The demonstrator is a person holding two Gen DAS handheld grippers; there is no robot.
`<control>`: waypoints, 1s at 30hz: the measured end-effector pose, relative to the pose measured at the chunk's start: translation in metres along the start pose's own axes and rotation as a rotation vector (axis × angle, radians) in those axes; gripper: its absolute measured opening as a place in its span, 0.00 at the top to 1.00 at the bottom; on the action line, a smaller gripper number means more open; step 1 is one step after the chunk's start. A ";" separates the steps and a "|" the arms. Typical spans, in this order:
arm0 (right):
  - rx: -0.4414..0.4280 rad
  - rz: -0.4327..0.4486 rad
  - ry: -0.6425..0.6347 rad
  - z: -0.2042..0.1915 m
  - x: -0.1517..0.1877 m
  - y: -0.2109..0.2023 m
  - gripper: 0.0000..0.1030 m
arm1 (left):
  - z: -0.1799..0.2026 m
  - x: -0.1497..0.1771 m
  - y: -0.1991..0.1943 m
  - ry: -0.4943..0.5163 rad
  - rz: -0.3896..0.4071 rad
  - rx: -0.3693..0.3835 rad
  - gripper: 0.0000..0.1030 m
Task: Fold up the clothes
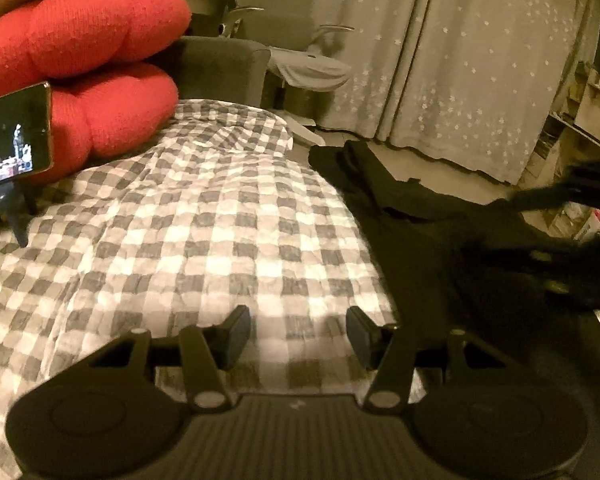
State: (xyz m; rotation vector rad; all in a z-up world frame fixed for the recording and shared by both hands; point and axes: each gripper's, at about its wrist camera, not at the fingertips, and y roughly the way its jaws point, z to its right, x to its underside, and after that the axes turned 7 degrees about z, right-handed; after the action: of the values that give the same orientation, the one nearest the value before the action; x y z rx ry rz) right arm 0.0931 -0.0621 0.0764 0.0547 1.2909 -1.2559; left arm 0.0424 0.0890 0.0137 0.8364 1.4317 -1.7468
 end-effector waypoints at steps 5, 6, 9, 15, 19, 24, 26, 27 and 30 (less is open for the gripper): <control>-0.020 0.017 0.013 0.018 -0.005 0.051 0.37 | 0.000 -0.003 0.012 0.013 0.014 0.007 0.44; -0.018 0.024 0.003 0.017 -0.007 0.059 0.36 | -0.001 -0.003 0.014 0.007 0.018 0.006 0.44; 0.022 0.039 -0.015 0.016 -0.010 0.084 0.38 | -0.003 -0.004 0.016 -0.011 0.029 0.006 0.44; 0.059 0.055 0.155 0.049 -0.010 0.094 0.94 | -0.003 -0.004 0.017 -0.003 0.035 0.006 0.44; 0.081 0.120 0.270 0.072 -0.008 0.080 0.95 | -0.003 -0.004 0.017 0.001 0.040 -0.001 0.44; 0.149 0.129 0.382 0.097 -0.004 0.071 0.96 | -0.003 -0.004 0.017 -0.003 0.045 -0.005 0.44; 0.186 0.137 0.442 0.108 -0.001 0.068 0.96 | -0.002 -0.003 0.018 0.002 0.048 -0.008 0.44; 0.199 0.143 0.481 0.114 0.001 0.067 0.96 | -0.002 -0.003 0.018 0.006 0.049 -0.010 0.44; 0.238 0.139 0.550 0.127 0.003 0.065 0.96 | -0.002 -0.003 0.019 0.010 0.051 -0.012 0.44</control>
State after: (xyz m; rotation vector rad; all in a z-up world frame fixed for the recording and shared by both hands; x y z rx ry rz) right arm 0.2238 -0.1196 0.0825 0.6883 1.5599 -1.3151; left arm 0.0604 0.0887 0.0063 0.8696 1.4138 -1.6965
